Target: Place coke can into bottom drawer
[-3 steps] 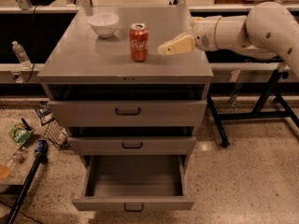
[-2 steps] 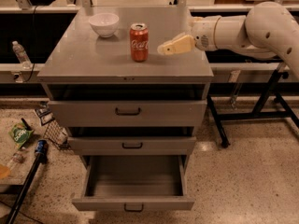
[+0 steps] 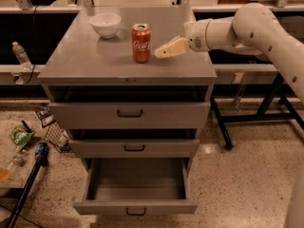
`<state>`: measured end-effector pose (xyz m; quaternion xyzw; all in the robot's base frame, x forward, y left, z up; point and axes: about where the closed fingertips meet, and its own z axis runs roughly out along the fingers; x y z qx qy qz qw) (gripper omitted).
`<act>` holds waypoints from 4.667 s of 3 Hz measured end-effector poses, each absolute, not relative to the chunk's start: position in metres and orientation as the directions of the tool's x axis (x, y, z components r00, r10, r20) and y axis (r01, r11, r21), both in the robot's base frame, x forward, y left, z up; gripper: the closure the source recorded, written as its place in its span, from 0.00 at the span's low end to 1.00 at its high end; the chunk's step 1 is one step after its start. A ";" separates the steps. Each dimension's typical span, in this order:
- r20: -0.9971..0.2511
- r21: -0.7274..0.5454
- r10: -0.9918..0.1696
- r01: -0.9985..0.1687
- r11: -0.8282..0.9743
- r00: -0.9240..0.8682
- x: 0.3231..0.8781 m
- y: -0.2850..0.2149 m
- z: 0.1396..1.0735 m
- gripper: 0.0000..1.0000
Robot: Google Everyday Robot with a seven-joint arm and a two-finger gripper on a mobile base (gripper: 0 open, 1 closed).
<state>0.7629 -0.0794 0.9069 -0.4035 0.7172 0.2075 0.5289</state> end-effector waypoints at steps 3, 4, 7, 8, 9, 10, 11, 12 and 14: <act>-0.952 -0.024 -0.276 -0.870 0.492 -0.130 0.803 -0.007 0.891 0.00; -0.958 0.001 -0.251 -0.880 0.475 -0.136 0.810 0.004 0.877 0.26; -0.981 -0.066 -0.196 -0.908 0.413 -0.017 0.713 -0.016 0.936 1.00; -0.981 -0.061 -0.193 -0.925 0.376 -0.014 0.659 -0.021 0.941 1.00; -0.974 -0.051 -0.224 -0.924 0.380 -0.038 0.613 -0.029 0.923 1.00; -0.959 -0.040 -0.271 -0.912 0.407 -0.079 0.580 -0.037 0.879 1.00; -0.937 -0.013 -0.319 -0.899 0.437 -0.142 0.563 -0.037 0.812 1.00; -0.939 -0.016 -0.316 -0.903 0.430 -0.134 0.564 -0.035 0.819 1.00; -0.948 0.030 -0.276 -0.910 0.414 -0.157 0.545 -0.005 0.756 1.00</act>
Offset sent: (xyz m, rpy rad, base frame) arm 0.0425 0.0747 -0.0110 0.1186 0.0810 0.1429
